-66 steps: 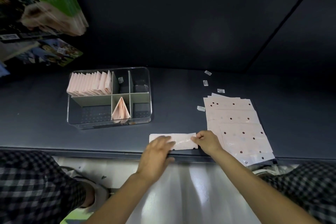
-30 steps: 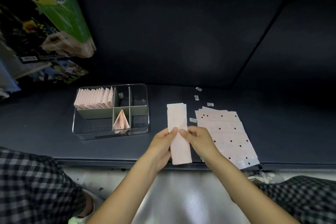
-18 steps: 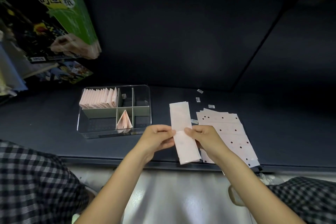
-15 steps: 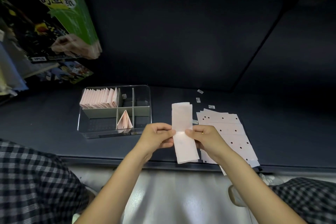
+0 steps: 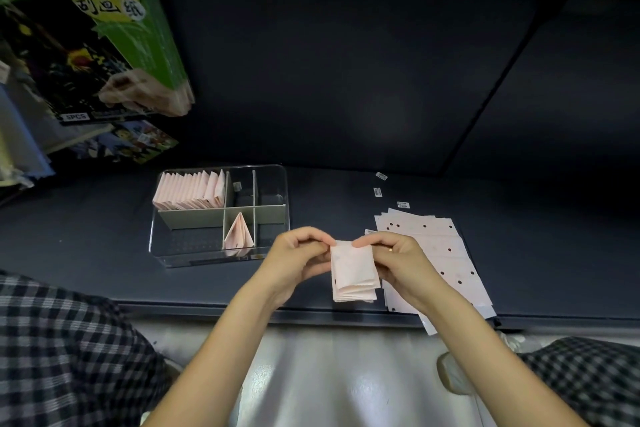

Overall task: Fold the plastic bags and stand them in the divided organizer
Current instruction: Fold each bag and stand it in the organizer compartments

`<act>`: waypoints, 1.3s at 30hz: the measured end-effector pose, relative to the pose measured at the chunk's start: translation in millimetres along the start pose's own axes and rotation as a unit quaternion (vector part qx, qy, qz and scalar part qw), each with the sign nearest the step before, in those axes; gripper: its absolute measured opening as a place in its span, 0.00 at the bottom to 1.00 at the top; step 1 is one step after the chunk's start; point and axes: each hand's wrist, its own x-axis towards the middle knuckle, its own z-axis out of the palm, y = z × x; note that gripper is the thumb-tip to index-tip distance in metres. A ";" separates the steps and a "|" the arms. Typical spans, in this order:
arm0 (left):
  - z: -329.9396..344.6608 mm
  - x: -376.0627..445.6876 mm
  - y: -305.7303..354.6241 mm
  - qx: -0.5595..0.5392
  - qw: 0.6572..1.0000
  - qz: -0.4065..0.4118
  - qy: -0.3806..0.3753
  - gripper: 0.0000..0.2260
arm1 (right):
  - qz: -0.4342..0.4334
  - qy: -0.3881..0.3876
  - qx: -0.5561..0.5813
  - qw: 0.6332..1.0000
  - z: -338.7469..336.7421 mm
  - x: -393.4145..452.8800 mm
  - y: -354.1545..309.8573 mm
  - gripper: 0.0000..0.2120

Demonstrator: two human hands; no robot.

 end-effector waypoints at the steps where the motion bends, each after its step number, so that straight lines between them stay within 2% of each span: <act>1: 1.5 0.1 -0.1 -0.008 1.000 -0.006 0.008 0.14 | -0.009 0.005 -0.007 1.000 0.3 0.2 0.3 0.17; 3: 5.4 0.1 -2.2 -0.021 0.999 -0.024 0.017 0.09 | -0.031 0.016 -0.028 0.999 1.2 0.3 0.6 0.18; 6: 12.3 -0.6 -8.9 -0.010 0.999 -0.048 0.019 0.09 | -0.063 0.029 -0.064 0.995 3.2 -0.4 0.6 0.19; 9: 16.5 -1.0 -13.0 -0.002 0.997 -0.031 0.069 0.07 | -0.066 0.022 -0.091 0.993 2.6 -1.2 0.8 0.16; 12: 15.1 0.3 -13.9 0.099 0.987 0.058 0.113 0.08 | -0.059 0.008 -0.118 0.991 0.8 -1.0 -1.0 0.17; 15: 17.4 -0.8 -13.6 0.253 0.948 0.154 0.114 0.11 | -0.076 -0.003 -0.200 0.977 2.2 -0.8 -1.0 0.10; 17: 20.9 -3.1 -12.4 0.286 0.933 0.190 0.109 0.13 | -0.080 -0.008 -0.231 0.970 3.1 -0.3 0.9 0.06; 19: 22.2 -3.8 -11.3 0.280 0.933 0.199 0.105 0.13 | -0.079 0.008 -0.222 0.972 2.3 0.1 0.4 0.04; 21: 20.2 -2.7 -11.4 0.246 0.950 0.170 0.094 0.10 | -0.083 0.017 -0.218 0.972 0.5 0.8 -2.4 0.04; 27: 4.2 -0.1 -14.4 0.183 0.983 -0.005 0.013 0.03 | -0.060 0.064 -0.153 0.984 -3.6 0.5 -7.7 0.08; 30: 1.7 1.0 -16.7 0.122 0.991 -0.017 0.060 0.04 | -0.023 0.087 -0.090 0.992 5.8 1.0 2.1 0.05; 32: 0.0 1.6 -19.4 0.079 0.991 -0.022 0.108 0.03 | 0.022 0.073 -0.094 0.993 14.9 0.3 11.7 0.03; 34: -4.5 2.3 -21.8 0.046 0.989 -0.031 0.135 0.02 | 0.048 0.059 -0.120 0.990 21.5 0.6 19.3 0.06; 39: -15.4 6.2 -32.7 -0.028 0.986 -0.064 0.154 0.01 | 0.043 0.122 -0.131 0.983 37.2 8.0 32.4 0.07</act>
